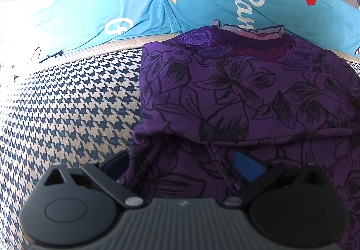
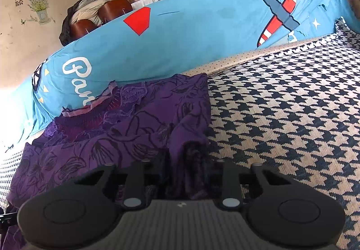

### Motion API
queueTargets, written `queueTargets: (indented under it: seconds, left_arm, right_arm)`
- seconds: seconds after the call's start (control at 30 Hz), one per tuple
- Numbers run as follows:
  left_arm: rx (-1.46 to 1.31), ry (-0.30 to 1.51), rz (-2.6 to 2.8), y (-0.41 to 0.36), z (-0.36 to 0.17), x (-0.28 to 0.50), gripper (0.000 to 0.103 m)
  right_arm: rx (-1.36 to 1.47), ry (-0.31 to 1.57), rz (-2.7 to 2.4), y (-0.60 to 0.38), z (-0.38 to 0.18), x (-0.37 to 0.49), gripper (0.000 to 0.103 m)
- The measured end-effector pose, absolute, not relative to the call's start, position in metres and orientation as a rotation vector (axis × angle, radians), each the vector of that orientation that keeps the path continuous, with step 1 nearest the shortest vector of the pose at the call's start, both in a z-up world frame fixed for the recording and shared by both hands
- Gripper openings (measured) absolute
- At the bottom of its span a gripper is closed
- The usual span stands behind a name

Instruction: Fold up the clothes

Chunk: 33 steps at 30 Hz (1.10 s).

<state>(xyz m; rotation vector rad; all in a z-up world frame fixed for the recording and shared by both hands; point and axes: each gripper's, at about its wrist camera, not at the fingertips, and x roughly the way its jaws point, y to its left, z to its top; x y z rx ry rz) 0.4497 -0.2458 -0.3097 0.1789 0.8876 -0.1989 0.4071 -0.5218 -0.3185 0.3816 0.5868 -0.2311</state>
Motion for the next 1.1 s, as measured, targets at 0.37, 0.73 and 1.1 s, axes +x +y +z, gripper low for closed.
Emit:
queueTargets:
  seconds: [0.37, 0.73, 1.1]
  left_arm:
    - [0.148, 0.873, -0.164, -0.231, -0.3, 0.45, 0.103]
    - [0.1, 0.862, -0.098, -0.191, -0.292, 0.449, 0.103]
    - [0.014, 0.863, 0.022, -0.116, -0.287, 0.449, 0.103]
  right_arm:
    - [0.263, 0.492, -0.243, -0.477, -0.282, 0.411, 0.02]
    - [0.215, 0.425, -0.114, -0.405, -0.251, 0.425, 0.019]
    - [0.054, 0.412, 0.14, -0.272, -0.251, 0.459, 0.019]
